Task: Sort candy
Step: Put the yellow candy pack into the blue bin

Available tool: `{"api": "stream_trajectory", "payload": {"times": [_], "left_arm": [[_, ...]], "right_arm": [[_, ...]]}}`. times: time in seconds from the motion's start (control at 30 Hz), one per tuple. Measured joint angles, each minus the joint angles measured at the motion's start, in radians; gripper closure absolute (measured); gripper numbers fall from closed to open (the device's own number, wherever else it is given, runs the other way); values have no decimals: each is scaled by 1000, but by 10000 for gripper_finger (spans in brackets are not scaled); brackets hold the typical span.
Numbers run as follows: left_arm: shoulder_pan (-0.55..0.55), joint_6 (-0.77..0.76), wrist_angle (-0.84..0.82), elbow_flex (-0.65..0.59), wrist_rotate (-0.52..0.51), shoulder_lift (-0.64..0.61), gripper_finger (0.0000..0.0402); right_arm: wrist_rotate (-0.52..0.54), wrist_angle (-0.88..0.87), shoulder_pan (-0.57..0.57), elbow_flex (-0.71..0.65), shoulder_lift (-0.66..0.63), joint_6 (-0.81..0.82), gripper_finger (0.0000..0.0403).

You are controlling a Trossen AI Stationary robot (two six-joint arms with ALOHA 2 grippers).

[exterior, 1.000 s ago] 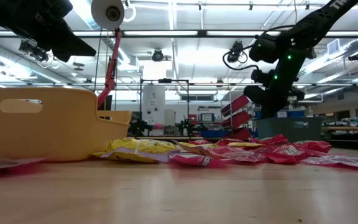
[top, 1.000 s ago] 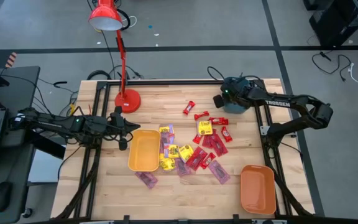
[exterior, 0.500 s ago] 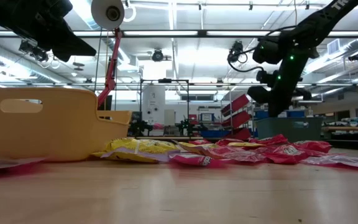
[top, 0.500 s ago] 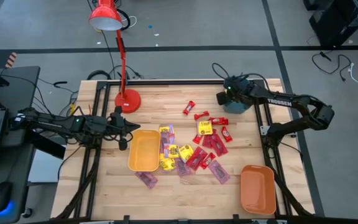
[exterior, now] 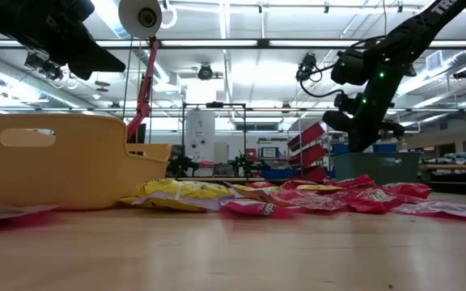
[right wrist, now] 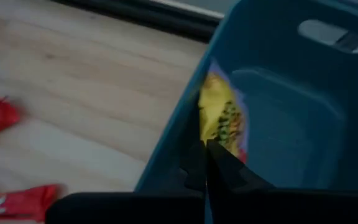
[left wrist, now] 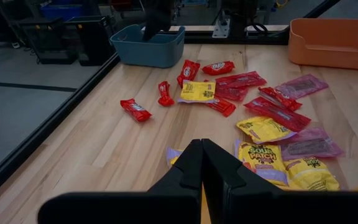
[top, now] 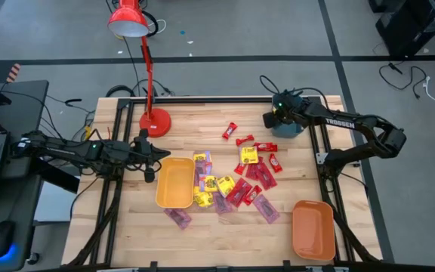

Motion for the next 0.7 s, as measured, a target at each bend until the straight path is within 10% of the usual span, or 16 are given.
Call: {"api": "stream_trajectory", "payload": {"times": [0.7], "left_arm": [[0,-5,-1,0,0,0,394]], "right_arm": [[40,-141,0,0,-61,0,403]]}}
